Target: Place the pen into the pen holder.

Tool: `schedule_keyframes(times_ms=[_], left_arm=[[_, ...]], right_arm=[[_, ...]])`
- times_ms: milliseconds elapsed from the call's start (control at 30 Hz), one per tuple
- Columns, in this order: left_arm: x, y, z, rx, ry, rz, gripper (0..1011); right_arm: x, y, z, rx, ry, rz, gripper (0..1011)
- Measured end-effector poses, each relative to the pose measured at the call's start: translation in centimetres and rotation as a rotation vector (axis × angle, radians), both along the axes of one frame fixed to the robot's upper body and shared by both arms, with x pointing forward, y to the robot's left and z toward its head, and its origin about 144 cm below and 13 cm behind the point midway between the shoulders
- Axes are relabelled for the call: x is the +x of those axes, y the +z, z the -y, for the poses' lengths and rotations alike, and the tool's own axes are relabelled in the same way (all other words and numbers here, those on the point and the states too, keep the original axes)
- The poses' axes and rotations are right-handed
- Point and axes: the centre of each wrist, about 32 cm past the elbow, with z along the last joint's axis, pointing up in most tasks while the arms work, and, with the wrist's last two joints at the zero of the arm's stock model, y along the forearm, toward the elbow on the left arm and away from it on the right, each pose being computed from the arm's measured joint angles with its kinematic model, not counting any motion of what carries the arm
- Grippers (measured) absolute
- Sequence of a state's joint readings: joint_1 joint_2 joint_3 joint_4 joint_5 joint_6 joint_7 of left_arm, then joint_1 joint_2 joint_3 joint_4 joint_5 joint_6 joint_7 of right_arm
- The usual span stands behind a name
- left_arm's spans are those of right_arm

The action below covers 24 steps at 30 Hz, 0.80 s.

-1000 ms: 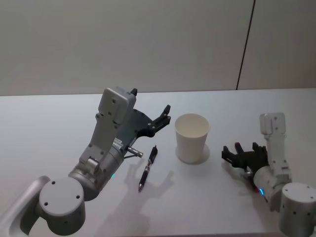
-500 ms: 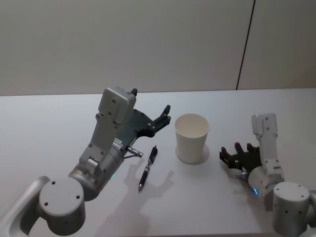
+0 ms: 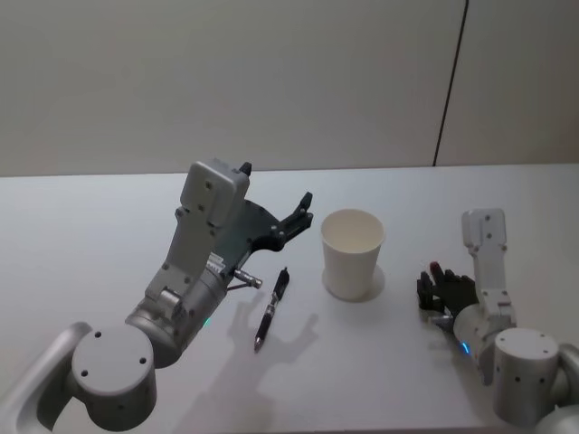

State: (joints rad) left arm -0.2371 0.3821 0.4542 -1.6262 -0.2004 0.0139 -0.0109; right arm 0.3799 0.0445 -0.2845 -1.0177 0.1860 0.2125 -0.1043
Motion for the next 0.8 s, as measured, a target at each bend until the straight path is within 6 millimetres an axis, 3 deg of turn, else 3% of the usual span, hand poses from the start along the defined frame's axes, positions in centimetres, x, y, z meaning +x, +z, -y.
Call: schedule_keyframes(times_ms=[300, 800], left_arm=[[0.00, 0.00, 0.00, 0.000, 0.000, 0.000, 1003], [0.00, 0.00, 0.00, 0.000, 0.000, 0.000, 1003]], right_arm=[[0.36, -0.21, -0.01, 0.006, -0.009, -0.012, 264], [-0.06, 0.52, -0.15, 0.020, 0.043, 0.100, 187]])
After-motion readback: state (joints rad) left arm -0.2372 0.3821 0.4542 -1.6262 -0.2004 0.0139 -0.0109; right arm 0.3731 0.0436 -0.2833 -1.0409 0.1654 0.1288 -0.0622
